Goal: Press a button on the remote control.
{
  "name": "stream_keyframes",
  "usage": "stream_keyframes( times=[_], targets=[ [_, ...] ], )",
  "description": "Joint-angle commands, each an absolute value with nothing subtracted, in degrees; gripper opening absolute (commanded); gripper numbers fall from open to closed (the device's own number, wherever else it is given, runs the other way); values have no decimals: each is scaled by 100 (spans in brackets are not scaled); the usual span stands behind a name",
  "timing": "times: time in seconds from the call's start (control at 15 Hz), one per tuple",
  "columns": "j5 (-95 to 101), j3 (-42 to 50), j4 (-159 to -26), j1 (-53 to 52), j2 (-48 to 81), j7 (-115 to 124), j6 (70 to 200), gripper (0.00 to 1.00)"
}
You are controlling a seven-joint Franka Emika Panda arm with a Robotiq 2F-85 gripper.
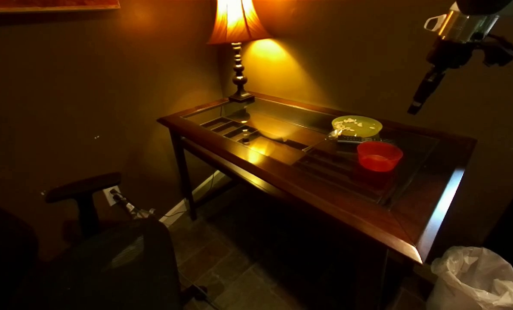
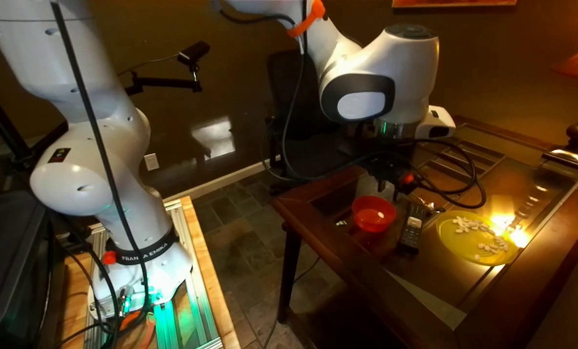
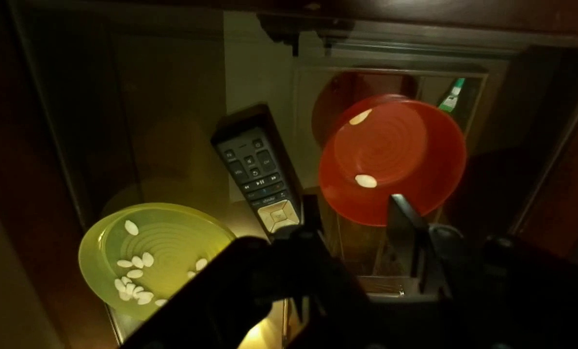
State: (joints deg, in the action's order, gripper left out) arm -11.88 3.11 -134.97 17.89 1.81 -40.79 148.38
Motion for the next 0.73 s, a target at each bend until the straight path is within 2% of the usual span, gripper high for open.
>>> stream_keyframes(
  times=[0.0, 0.27, 0.33, 0.47, 0.67],
  targets=[
    [-982, 638, -13778, 1494, -391, -3546, 14231, 73],
    [-1296, 816, -13594, 1293, -413, -3255, 13414, 99],
    [-1142, 870, -13595, 1285, -313, -3343, 13694, 83],
    [-1158, 891, -13595, 1233, -336, -3303, 13577, 98],
    [-1162, 893, -13595, 1220, -336, -3288, 13555, 99]
  ],
)
